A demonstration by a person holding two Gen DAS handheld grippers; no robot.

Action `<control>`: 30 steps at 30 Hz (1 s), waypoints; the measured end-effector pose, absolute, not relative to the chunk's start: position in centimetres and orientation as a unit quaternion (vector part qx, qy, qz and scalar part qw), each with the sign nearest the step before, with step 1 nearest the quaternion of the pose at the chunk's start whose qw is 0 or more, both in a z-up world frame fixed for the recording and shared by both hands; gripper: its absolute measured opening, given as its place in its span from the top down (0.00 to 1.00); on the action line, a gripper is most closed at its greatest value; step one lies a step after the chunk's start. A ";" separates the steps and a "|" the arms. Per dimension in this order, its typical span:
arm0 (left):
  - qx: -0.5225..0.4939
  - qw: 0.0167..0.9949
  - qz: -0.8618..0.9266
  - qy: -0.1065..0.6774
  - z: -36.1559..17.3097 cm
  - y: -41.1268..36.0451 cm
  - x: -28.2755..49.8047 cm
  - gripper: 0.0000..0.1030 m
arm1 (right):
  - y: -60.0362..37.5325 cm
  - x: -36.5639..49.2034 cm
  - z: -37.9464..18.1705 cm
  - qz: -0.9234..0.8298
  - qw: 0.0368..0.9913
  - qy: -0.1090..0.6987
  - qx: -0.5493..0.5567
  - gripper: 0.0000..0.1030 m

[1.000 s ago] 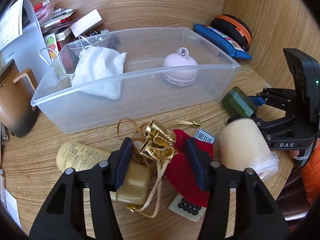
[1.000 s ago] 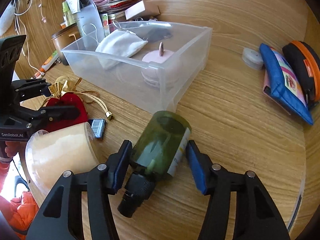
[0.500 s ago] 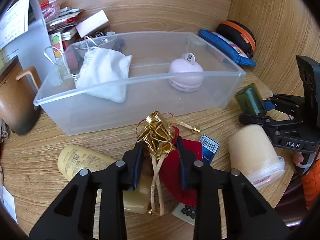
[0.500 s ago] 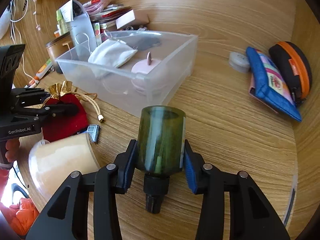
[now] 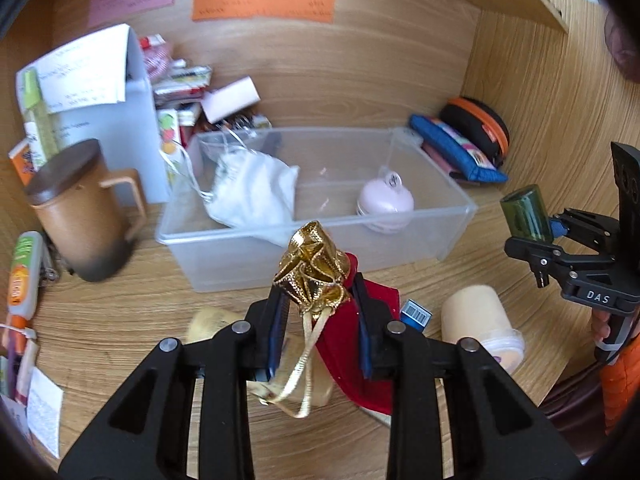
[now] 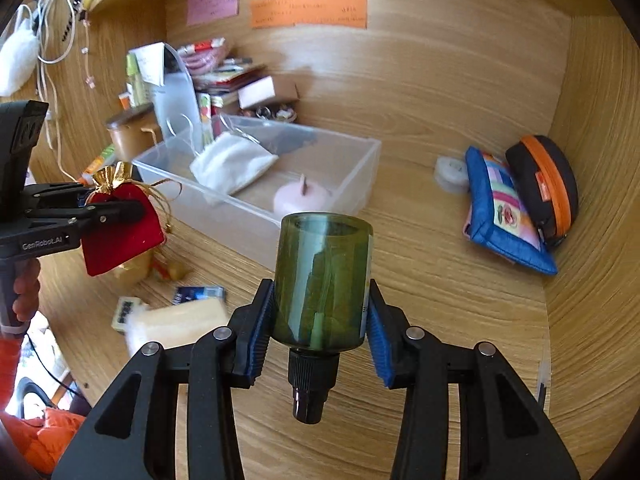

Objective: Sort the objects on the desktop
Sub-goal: 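Carry the bottle and red pouch over the clear box and release both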

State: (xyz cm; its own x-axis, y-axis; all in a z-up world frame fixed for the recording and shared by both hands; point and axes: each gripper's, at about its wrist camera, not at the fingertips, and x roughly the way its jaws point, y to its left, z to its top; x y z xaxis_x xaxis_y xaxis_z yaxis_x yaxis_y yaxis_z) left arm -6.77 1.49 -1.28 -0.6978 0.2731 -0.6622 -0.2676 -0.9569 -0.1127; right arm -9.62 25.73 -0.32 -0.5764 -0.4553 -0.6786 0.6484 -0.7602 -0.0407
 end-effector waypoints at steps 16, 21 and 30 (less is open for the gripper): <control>-0.308 0.121 0.944 0.001 2.9 -2.7 -3.6 0.72 | 24.3 -6.9 3.1 -0.876 0.346 0.118 0.315 0.62; -0.307 0.132 0.943 0.000 3.5 -3.5 -3.6 0.72 | 23.6 -6.3 3.7 -0.877 0.350 0.116 0.309 0.62; -0.341 0.160 0.926 -0.028 2.3 -4.1 -6.0 0.72 | 22.8 -6.6 3.4 -0.873 0.353 0.110 0.319 0.62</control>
State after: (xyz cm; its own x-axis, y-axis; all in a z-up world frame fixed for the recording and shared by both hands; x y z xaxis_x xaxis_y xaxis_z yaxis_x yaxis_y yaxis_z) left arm -6.03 -4.14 2.32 -0.7155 0.3159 -0.6231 -0.2777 -0.9470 -0.1613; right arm -6.56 22.77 3.36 -0.5467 -0.5469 -0.6341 0.6867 -0.7261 0.0341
